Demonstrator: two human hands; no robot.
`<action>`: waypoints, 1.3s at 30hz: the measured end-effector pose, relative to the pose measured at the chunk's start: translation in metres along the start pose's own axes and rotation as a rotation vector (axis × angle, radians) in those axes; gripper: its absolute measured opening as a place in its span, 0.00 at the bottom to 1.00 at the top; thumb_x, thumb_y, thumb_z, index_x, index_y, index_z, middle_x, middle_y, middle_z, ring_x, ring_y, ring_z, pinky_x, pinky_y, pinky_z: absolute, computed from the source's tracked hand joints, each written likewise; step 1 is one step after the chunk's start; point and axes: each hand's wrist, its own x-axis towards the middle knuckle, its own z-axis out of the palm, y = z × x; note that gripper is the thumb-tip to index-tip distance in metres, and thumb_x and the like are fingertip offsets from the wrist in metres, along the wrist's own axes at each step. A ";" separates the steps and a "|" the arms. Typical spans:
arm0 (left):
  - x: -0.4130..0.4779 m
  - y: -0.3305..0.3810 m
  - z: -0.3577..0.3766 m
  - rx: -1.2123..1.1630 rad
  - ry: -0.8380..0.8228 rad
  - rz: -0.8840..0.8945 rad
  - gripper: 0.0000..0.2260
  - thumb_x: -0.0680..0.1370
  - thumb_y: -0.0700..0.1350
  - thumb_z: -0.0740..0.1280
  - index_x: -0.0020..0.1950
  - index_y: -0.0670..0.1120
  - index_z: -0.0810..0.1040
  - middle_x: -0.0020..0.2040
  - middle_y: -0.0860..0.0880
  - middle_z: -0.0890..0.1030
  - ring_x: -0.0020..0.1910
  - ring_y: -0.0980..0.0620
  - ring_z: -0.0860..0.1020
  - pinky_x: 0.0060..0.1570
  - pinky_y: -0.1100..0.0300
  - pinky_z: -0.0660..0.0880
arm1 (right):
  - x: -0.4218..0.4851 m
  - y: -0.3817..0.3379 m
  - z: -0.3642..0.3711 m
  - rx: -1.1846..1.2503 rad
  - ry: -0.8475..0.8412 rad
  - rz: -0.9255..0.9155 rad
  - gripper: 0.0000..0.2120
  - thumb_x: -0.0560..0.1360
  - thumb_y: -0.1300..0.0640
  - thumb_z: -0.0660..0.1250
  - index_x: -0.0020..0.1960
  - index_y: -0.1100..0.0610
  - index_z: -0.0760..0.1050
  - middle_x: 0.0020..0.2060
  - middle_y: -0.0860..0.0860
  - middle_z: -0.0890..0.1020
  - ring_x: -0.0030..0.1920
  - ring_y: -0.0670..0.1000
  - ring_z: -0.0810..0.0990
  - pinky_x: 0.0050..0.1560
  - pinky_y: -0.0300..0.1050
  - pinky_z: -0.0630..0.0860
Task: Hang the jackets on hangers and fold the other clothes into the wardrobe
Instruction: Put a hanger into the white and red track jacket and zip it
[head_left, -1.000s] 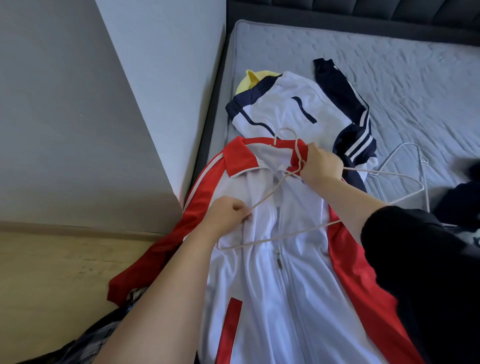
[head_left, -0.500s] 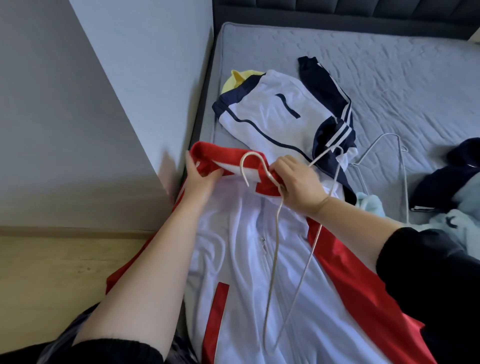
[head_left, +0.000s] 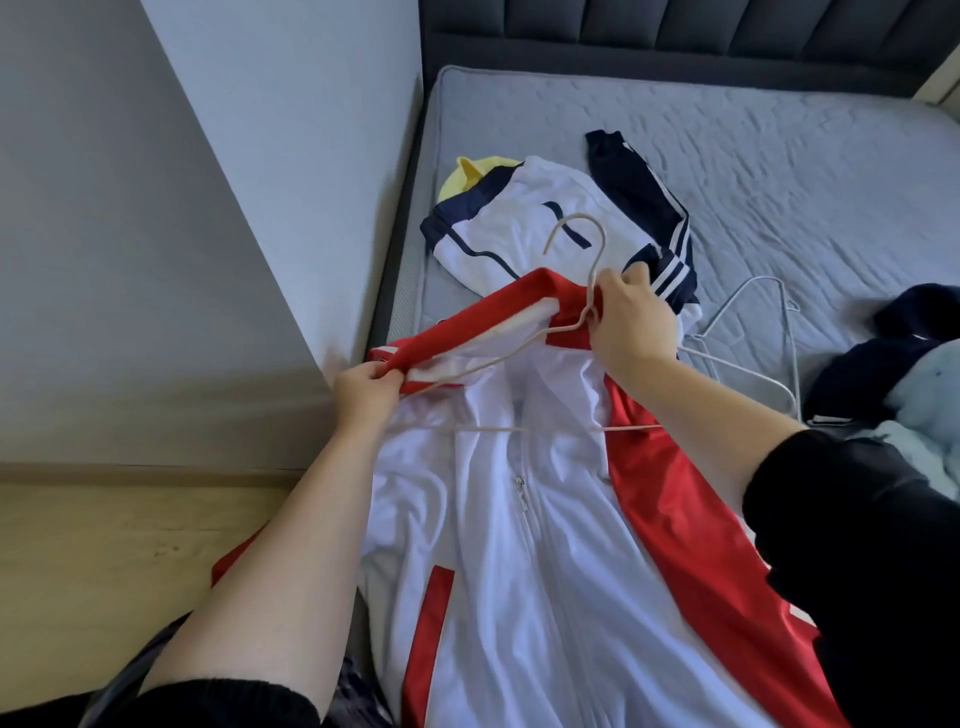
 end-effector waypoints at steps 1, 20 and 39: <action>-0.002 0.004 -0.002 -0.027 -0.020 -0.004 0.08 0.74 0.39 0.66 0.36 0.47 0.80 0.30 0.47 0.76 0.33 0.48 0.74 0.39 0.57 0.71 | 0.002 0.003 -0.001 0.017 -0.008 0.032 0.07 0.76 0.59 0.64 0.52 0.61 0.72 0.53 0.58 0.70 0.33 0.58 0.70 0.33 0.48 0.66; -0.016 0.008 -0.014 -0.027 0.070 0.093 0.07 0.78 0.37 0.63 0.46 0.38 0.80 0.38 0.43 0.77 0.40 0.49 0.73 0.41 0.59 0.68 | 0.012 0.020 -0.021 -0.040 0.245 -0.104 0.20 0.82 0.52 0.57 0.41 0.66 0.77 0.28 0.62 0.78 0.28 0.63 0.77 0.30 0.47 0.64; -0.089 0.057 0.012 0.348 0.062 0.972 0.10 0.75 0.39 0.65 0.35 0.40 0.73 0.35 0.45 0.74 0.33 0.45 0.72 0.31 0.55 0.67 | -0.017 -0.068 -0.003 0.250 0.076 -0.085 0.20 0.80 0.50 0.61 0.31 0.55 0.64 0.27 0.54 0.73 0.31 0.57 0.69 0.32 0.44 0.57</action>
